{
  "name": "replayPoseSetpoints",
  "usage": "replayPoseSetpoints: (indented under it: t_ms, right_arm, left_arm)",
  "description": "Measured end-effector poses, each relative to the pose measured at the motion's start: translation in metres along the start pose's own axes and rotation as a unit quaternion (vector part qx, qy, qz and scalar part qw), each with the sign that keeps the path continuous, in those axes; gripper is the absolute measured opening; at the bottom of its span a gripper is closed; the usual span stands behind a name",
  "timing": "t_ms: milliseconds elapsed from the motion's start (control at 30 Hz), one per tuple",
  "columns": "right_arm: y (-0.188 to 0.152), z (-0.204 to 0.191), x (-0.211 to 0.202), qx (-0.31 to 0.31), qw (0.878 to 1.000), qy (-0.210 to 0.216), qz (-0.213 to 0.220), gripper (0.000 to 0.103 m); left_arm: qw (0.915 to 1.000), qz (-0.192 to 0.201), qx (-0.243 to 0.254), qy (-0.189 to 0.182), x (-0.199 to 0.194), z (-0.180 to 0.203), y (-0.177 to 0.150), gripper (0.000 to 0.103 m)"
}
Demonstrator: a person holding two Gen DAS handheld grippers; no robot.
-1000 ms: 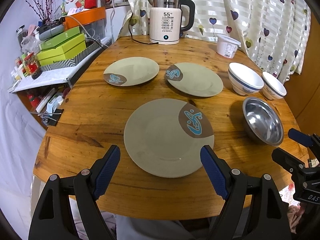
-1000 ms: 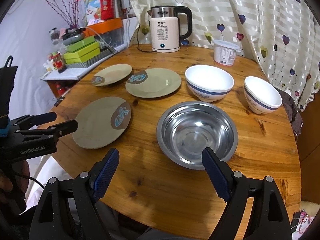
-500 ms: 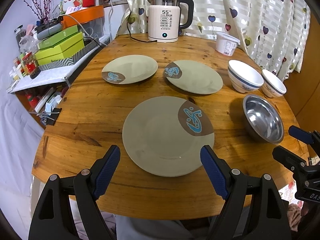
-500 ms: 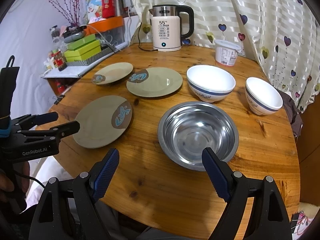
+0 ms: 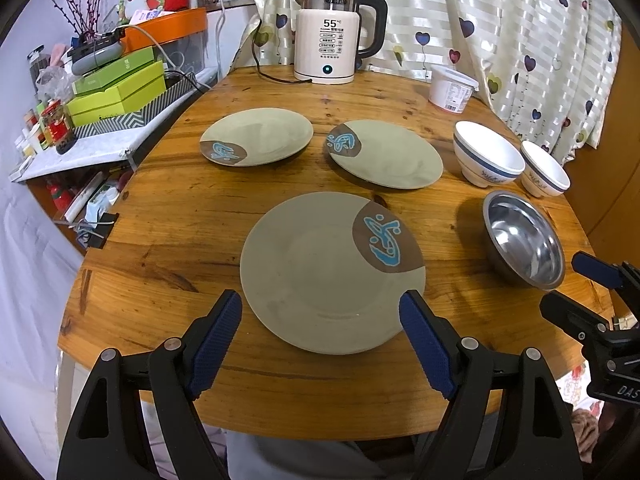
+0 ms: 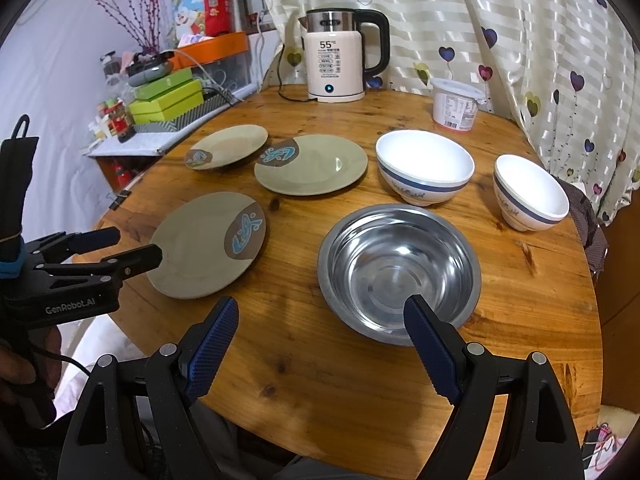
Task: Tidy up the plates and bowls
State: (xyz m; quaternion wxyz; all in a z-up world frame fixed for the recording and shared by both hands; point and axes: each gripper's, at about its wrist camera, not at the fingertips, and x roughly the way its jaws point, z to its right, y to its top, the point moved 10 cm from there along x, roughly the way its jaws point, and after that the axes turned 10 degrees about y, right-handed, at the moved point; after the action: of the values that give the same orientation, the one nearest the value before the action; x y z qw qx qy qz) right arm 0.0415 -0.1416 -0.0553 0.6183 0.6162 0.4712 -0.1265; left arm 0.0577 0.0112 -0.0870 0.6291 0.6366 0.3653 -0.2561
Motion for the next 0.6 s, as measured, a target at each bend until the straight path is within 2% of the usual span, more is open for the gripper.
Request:
replayPoseSetpoints:
  t_ms: [600]
  right_arm:
    - [0.008, 0.0021, 0.0033, 0.003, 1.0, 0.008, -0.004, 0.085]
  left_arm:
    - [1.0, -0.006, -0.002, 0.0, 0.0061, -0.0024, 0.0039, 0.081]
